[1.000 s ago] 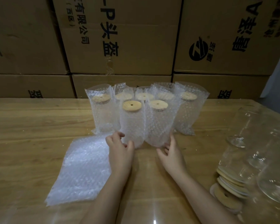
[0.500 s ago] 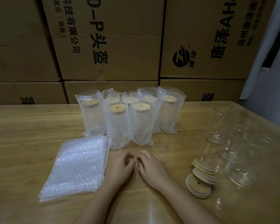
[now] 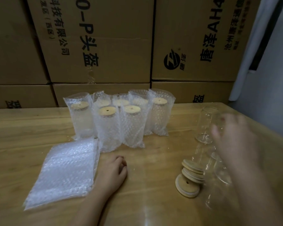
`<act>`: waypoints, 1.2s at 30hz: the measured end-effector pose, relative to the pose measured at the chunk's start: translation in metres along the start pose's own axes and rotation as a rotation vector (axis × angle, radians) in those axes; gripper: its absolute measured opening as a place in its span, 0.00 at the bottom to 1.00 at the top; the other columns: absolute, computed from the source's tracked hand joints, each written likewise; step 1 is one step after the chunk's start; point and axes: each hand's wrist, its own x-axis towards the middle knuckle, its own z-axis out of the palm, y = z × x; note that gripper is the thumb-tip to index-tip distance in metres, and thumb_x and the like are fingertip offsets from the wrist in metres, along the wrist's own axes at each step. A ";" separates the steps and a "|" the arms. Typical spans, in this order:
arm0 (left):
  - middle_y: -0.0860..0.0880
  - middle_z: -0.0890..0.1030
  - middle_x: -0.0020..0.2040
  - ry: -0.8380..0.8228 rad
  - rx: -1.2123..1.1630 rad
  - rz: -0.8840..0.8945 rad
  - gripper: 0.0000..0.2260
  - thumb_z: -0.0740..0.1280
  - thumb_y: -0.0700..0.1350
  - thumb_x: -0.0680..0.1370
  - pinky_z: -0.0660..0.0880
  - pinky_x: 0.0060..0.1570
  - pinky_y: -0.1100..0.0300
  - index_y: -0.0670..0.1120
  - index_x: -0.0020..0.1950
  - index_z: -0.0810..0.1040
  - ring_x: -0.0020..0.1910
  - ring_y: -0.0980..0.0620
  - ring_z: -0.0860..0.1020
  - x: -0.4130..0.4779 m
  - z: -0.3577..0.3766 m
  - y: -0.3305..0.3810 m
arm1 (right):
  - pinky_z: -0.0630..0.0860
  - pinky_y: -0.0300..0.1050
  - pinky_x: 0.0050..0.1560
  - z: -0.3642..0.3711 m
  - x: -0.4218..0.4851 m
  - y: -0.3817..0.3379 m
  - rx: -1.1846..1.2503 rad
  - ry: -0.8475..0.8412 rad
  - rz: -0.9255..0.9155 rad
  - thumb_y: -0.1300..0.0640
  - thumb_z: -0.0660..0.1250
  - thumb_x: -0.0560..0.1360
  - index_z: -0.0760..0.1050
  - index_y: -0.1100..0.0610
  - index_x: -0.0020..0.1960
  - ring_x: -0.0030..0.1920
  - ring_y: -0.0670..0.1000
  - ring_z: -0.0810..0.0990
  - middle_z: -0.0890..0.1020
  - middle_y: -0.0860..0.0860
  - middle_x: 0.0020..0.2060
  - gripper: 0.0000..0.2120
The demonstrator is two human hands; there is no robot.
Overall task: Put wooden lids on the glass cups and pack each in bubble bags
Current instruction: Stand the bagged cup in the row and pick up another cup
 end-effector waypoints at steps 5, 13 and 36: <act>0.52 0.77 0.57 0.001 -0.001 -0.006 0.04 0.66 0.44 0.77 0.66 0.50 0.66 0.47 0.49 0.79 0.53 0.54 0.75 0.000 -0.001 -0.001 | 0.66 0.45 0.44 0.011 0.004 0.020 -0.315 -0.357 0.199 0.53 0.60 0.79 0.78 0.55 0.57 0.55 0.60 0.79 0.79 0.56 0.55 0.12; 0.52 0.77 0.57 -0.041 -0.094 -0.063 0.04 0.66 0.43 0.77 0.70 0.56 0.62 0.46 0.49 0.80 0.57 0.55 0.75 0.001 0.000 -0.003 | 0.69 0.44 0.36 0.012 0.004 0.000 -0.130 -0.238 -0.031 0.53 0.60 0.80 0.73 0.48 0.43 0.37 0.54 0.74 0.77 0.50 0.36 0.08; 0.43 0.75 0.60 0.076 -1.244 -0.548 0.32 0.72 0.60 0.65 0.76 0.30 0.56 0.54 0.66 0.66 0.47 0.41 0.83 0.010 -0.014 -0.004 | 0.75 0.35 0.35 0.159 -0.083 -0.085 1.507 -0.472 0.196 0.63 0.60 0.80 0.75 0.54 0.46 0.31 0.44 0.76 0.78 0.52 0.37 0.08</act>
